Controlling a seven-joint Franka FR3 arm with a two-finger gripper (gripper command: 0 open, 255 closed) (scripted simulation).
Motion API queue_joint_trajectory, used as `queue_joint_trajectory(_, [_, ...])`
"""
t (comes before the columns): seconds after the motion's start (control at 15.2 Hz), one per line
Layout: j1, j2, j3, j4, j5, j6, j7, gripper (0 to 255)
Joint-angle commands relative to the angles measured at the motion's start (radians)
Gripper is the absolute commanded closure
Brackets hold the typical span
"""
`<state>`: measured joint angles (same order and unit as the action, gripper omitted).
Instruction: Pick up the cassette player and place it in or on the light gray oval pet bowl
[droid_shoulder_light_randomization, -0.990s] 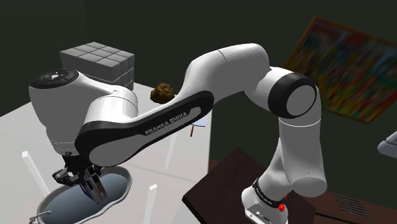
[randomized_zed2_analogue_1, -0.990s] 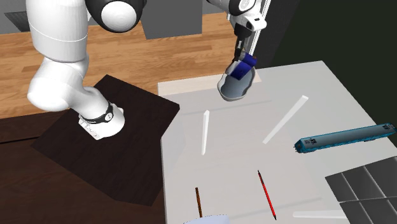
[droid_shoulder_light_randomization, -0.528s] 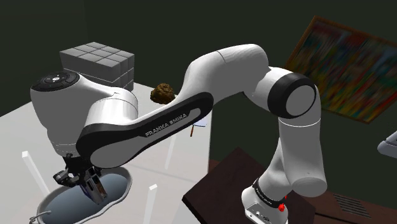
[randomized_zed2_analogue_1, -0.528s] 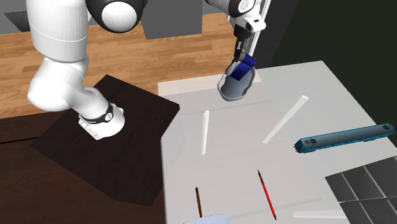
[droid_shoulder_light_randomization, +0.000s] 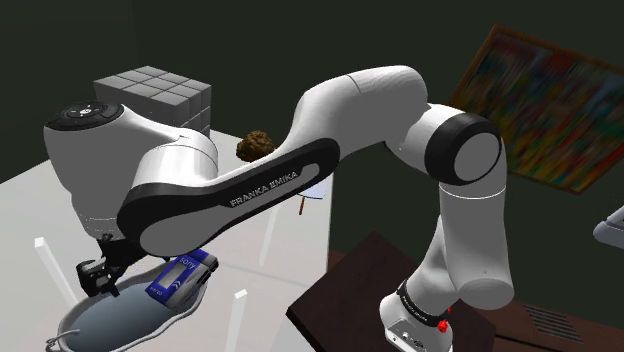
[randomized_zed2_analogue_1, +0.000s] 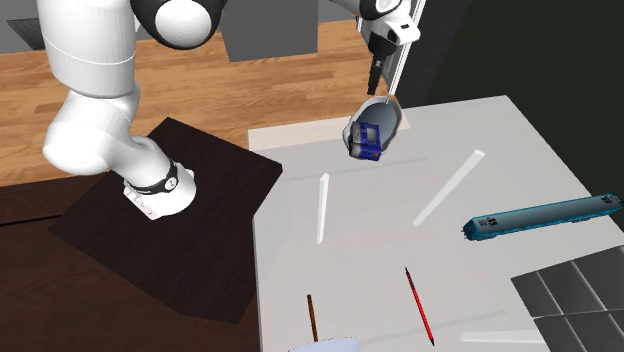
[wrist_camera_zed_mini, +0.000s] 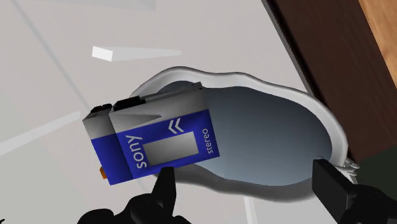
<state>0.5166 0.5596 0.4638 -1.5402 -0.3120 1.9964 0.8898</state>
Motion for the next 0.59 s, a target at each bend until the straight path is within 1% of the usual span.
queue_joint_trajectory(0.0, [0.004,-0.016,0.007,0.040,0.011,-0.054,-0.006,0])
queue_joint_trajectory(0.07, [0.005,-0.023,0.010,0.056,0.016,-0.077,-0.009,0])
queue_joint_trajectory(0.53, [0.005,-0.023,0.010,0.056,0.015,-0.077,-0.009,0])
